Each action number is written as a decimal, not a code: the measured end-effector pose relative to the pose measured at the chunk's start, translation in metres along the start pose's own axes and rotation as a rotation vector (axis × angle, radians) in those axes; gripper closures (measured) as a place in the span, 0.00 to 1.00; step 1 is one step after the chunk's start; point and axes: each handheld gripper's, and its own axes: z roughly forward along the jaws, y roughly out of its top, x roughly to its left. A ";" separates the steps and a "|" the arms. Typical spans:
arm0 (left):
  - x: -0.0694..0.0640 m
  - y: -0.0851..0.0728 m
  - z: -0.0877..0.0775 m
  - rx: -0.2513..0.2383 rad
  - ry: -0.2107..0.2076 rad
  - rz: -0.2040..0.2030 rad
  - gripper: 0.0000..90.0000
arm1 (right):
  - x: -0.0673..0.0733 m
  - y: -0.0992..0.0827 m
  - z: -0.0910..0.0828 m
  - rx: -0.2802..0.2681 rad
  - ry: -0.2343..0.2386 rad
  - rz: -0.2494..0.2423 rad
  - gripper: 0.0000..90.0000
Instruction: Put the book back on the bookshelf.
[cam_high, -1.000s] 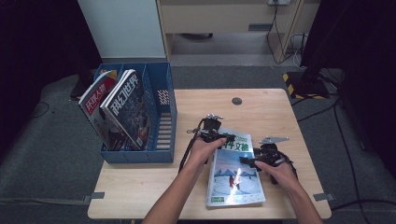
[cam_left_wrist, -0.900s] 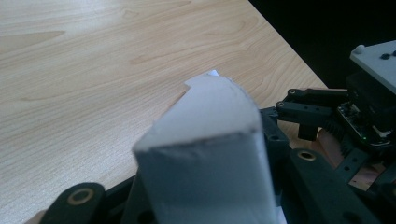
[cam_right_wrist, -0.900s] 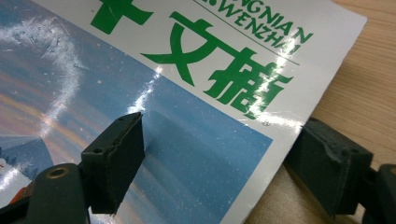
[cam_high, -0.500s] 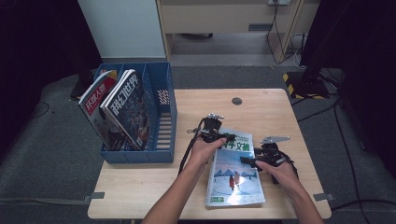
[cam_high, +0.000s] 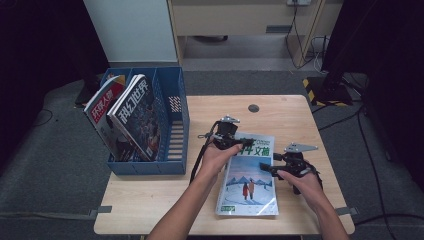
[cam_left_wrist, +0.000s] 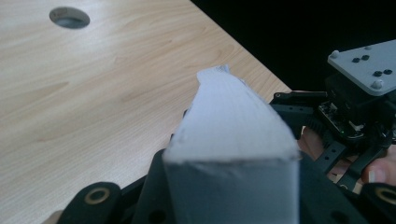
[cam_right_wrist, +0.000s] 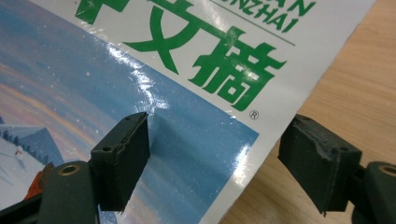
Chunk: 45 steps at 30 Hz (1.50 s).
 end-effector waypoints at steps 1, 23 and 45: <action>-0.002 0.002 -0.002 -0.007 0.002 0.011 0.81 | 0.000 0.001 -0.002 -0.012 0.002 0.000 0.28; -0.017 0.033 -0.044 -0.163 -0.008 0.088 0.81 | 0.004 -0.002 0.002 0.028 -0.021 -0.057 0.30; -0.023 0.047 -0.064 -0.236 -0.011 0.106 0.81 | 0.007 -0.007 0.011 0.082 -0.059 -0.090 0.40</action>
